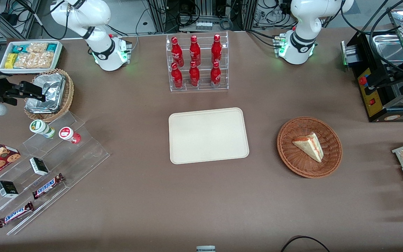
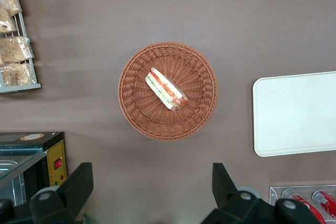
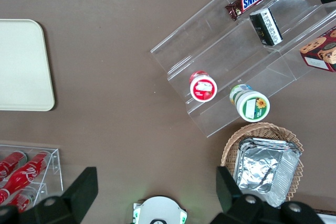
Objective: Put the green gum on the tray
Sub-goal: 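Move the right gripper down toward the green-labelled gum bottle on the acrylic stand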
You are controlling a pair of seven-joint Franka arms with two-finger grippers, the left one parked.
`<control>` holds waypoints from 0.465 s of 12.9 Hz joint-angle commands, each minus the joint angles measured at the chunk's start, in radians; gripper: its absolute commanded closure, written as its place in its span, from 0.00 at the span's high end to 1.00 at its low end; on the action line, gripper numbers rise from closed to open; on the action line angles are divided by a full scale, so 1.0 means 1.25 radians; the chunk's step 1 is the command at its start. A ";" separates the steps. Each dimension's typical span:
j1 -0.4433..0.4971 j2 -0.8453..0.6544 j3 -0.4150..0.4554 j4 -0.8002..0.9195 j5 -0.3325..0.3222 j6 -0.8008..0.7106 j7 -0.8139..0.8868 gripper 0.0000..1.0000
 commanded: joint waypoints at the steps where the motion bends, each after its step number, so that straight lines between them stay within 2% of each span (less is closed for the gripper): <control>1: -0.004 0.007 -0.008 0.014 0.025 -0.013 0.010 1.00; 6: -0.007 -0.009 -0.032 -0.078 0.026 0.034 -0.029 1.00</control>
